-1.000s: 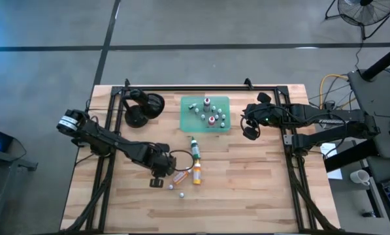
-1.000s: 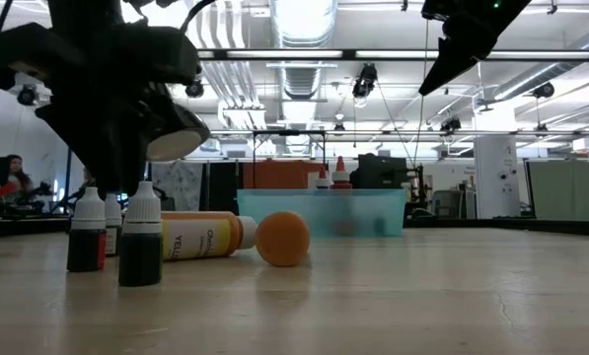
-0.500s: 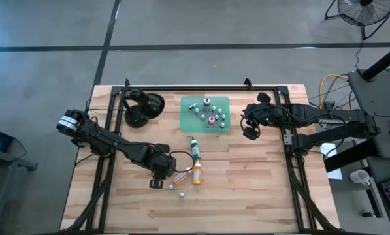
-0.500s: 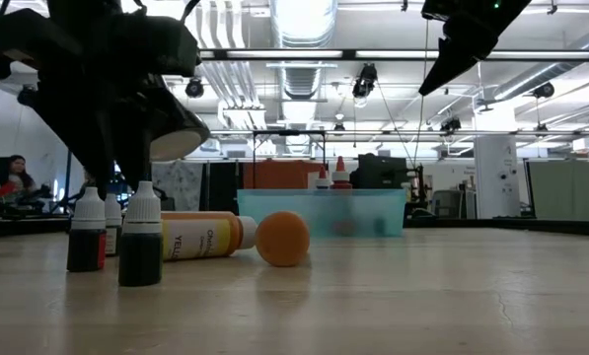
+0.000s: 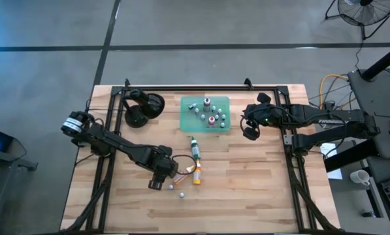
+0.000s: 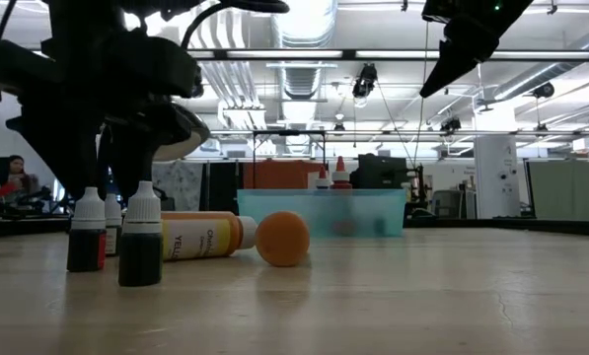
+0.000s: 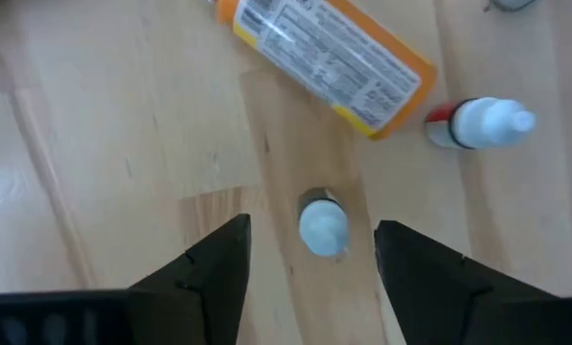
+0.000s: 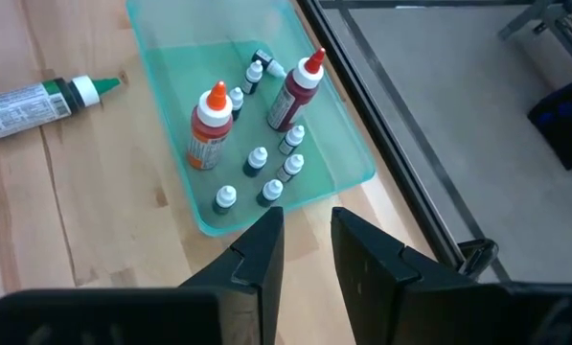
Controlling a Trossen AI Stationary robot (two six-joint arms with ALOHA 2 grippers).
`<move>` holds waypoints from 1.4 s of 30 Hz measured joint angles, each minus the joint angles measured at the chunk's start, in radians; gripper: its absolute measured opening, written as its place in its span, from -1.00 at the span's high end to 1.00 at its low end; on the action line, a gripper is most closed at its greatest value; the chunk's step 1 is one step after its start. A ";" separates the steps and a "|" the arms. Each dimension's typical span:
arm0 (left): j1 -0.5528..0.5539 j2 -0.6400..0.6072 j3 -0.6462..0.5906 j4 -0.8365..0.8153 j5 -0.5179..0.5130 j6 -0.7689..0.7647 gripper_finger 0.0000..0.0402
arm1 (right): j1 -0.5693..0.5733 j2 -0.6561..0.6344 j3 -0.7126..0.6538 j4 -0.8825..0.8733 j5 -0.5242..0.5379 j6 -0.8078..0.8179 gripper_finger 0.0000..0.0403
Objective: Pick & Place food coloring
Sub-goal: Put the middle left small green food coloring bottle into the bin
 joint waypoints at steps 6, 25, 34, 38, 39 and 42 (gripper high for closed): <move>0.000 0.009 -0.003 0.002 -0.006 0.007 0.09 | 0.000 0.000 0.000 0.000 0.000 -0.004 0.59; 0.000 0.032 0.001 0.017 0.000 -0.027 0.60 | 0.000 0.000 -0.002 -0.001 0.000 -0.029 0.59; 0.007 0.031 0.002 0.017 -0.002 -0.096 0.78 | -0.002 0.000 -0.002 -0.001 0.000 -0.029 0.59; 0.046 0.012 0.004 0.004 -0.026 -0.194 0.79 | -0.002 0.000 -0.002 -0.001 0.000 -0.029 0.59; 0.061 0.004 0.007 -0.008 -0.040 -0.216 0.80 | -0.003 0.000 -0.002 -0.001 0.000 -0.030 0.59; 0.125 -0.028 0.032 -0.056 -0.058 -0.258 0.80 | -0.003 0.000 -0.002 -0.001 0.000 -0.030 0.59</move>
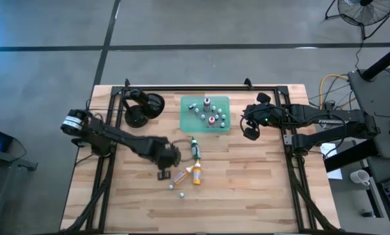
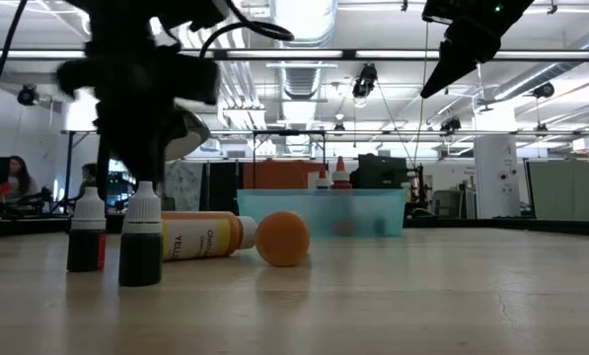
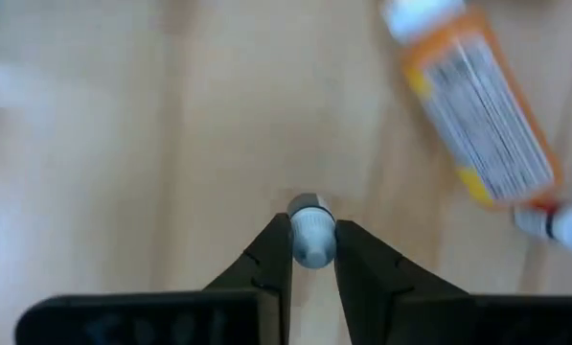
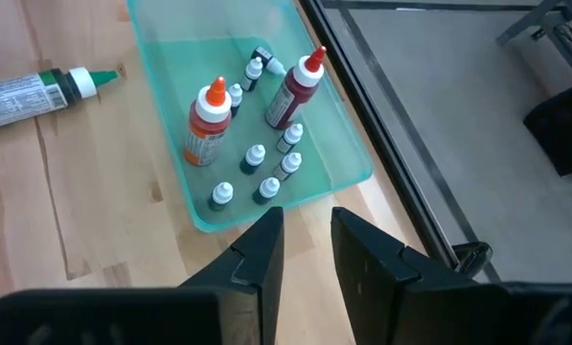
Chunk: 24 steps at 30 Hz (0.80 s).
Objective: Pick & Place food coloring
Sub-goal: Put the middle left small green food coloring bottle into the bin
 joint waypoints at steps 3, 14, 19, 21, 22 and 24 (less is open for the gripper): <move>0.085 -0.043 0.050 -0.012 -0.016 -0.015 0.80 | -0.002 0.000 0.000 0.000 0.000 0.000 0.59; 0.442 -0.003 0.283 0.006 -0.083 0.051 0.81 | -0.002 0.000 0.000 0.001 0.000 0.023 0.59; 0.538 0.119 0.345 0.026 -0.079 0.171 0.81 | -0.002 0.000 0.000 0.001 0.000 0.045 0.59; 0.557 0.170 0.364 0.030 -0.076 0.209 0.81 | -0.002 0.000 0.000 0.001 0.000 0.062 0.59; 0.566 0.194 0.370 0.041 -0.074 0.219 0.81 | -0.002 0.000 0.000 0.001 0.000 0.069 0.59; 0.578 0.239 0.377 0.065 -0.057 0.241 0.81 | -0.002 0.000 0.000 0.001 0.001 0.081 0.59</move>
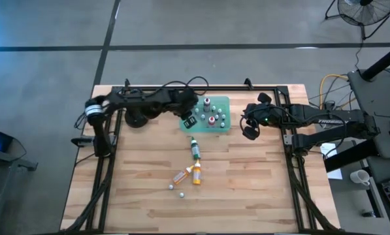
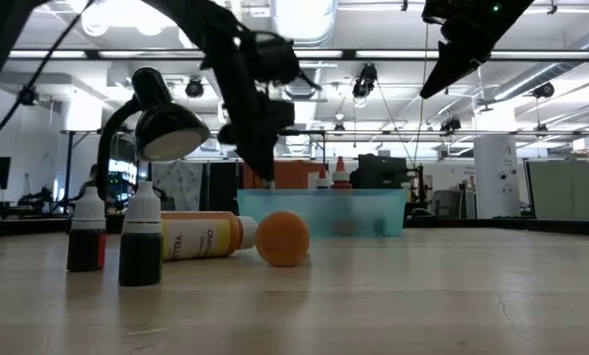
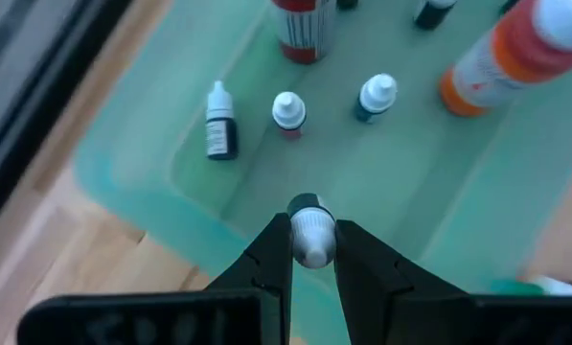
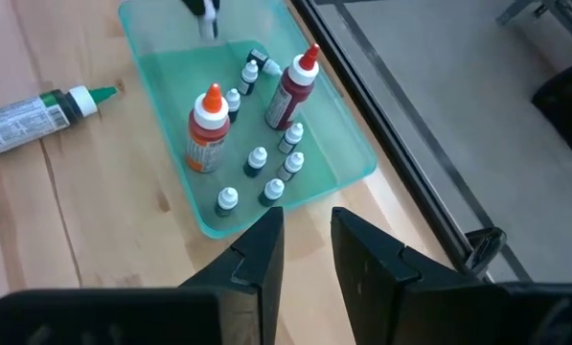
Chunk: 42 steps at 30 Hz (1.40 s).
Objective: Pick & Place food coloring
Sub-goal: Put the middle left small green food coloring bottle into the bin, then put the small red food coloring bottle into the bin
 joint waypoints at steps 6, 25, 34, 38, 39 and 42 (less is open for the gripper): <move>0.005 0.079 0.002 0.028 0.026 0.063 0.81 | -0.001 0.000 -0.002 0.000 0.000 0.010 0.59; 0.021 0.152 0.002 0.082 -0.027 0.067 0.80 | -0.001 0.000 -0.002 0.000 0.013 0.010 0.59; 0.023 0.145 0.000 0.082 -0.063 0.067 0.49 | -0.001 0.000 -0.013 0.000 0.028 0.007 0.59; 0.023 0.114 0.000 0.080 -0.072 0.067 0.29 | 0.000 0.000 -0.026 0.001 0.028 0.008 0.59; 0.020 0.100 0.000 0.080 -0.073 0.069 0.25 | 0.000 0.000 -0.030 0.000 0.028 0.008 0.59; 0.001 0.028 0.000 0.071 -0.046 0.100 0.16 | 0.000 0.000 -0.037 0.000 0.028 0.009 0.59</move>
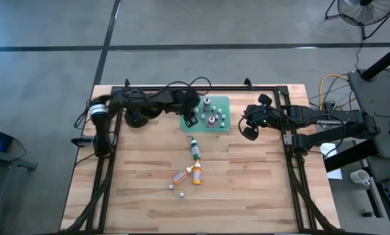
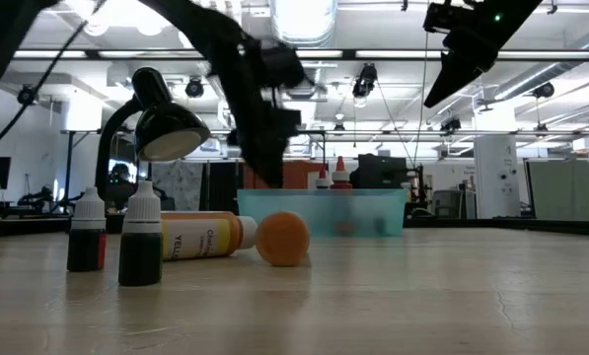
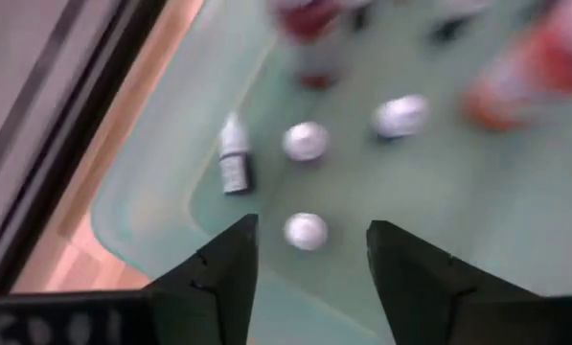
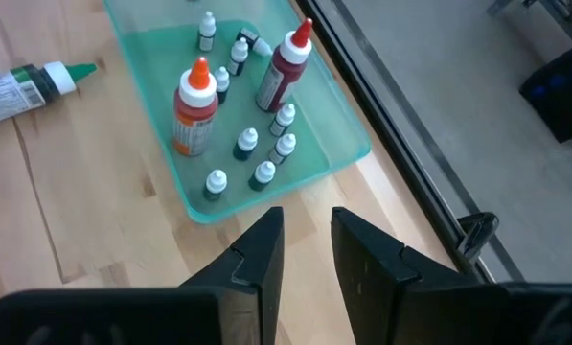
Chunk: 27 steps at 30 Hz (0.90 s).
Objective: Pick & Place food coloring
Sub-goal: Put the small red food coloring bottle into the bin
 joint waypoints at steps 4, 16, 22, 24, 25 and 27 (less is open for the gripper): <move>-0.055 -0.143 0.000 -0.065 0.216 0.107 0.15 | 0.000 0.000 -0.001 0.000 0.000 0.000 0.59; -0.505 -0.349 -0.187 -0.171 0.325 0.098 0.14 | 0.000 0.000 -0.004 0.001 -0.002 -0.023 0.59; -0.743 -0.325 -0.268 0.009 0.229 -0.071 0.14 | 0.000 0.000 -0.009 0.000 -0.003 -0.078 0.59; -0.793 -0.300 -0.278 0.065 0.170 -0.082 0.14 | 0.000 0.000 -0.010 0.001 -0.003 -0.087 0.59; -0.809 -0.286 -0.278 0.076 0.158 -0.092 0.14 | 0.000 0.000 -0.011 0.000 -0.003 -0.091 0.59; -0.824 -0.256 -0.278 0.066 0.144 -0.129 0.14 | 0.000 0.000 -0.011 0.001 -0.003 -0.103 0.59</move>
